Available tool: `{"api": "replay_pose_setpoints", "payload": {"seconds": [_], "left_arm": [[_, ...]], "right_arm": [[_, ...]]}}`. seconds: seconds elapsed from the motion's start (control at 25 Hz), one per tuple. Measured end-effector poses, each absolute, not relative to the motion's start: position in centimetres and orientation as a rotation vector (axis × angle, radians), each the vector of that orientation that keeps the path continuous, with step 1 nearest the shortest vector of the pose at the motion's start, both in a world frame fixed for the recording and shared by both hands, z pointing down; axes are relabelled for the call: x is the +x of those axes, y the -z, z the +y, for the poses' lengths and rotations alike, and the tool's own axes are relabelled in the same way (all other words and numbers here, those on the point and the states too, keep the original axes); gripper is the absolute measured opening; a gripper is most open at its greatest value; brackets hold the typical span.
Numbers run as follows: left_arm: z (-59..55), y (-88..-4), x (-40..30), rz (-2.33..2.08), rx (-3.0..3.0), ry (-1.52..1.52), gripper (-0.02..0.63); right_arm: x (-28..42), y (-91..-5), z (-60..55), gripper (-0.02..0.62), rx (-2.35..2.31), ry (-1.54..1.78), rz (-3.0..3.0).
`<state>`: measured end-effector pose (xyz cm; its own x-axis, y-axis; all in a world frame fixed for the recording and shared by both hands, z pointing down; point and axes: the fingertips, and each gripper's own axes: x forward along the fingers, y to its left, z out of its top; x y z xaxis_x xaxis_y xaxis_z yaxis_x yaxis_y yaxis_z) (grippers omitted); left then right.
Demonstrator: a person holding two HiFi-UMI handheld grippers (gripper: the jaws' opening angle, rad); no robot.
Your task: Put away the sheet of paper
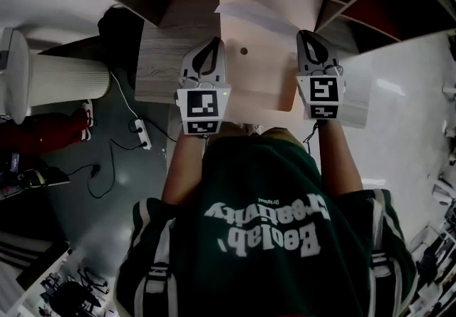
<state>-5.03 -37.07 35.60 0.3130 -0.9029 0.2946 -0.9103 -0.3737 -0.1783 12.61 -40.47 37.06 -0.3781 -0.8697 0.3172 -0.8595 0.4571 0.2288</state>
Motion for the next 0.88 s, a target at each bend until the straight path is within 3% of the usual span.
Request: {"api": "replay_pose_setpoints", "payload": {"seconds": [0.88], "left_arm": [[-41.8, -40.9, -6.1, -1.676, 2.466, -0.611, 0.018]], "right_arm": [[11.8, -43.5, -47.0, 0.034, 1.292, 0.171, -2.134]]}}
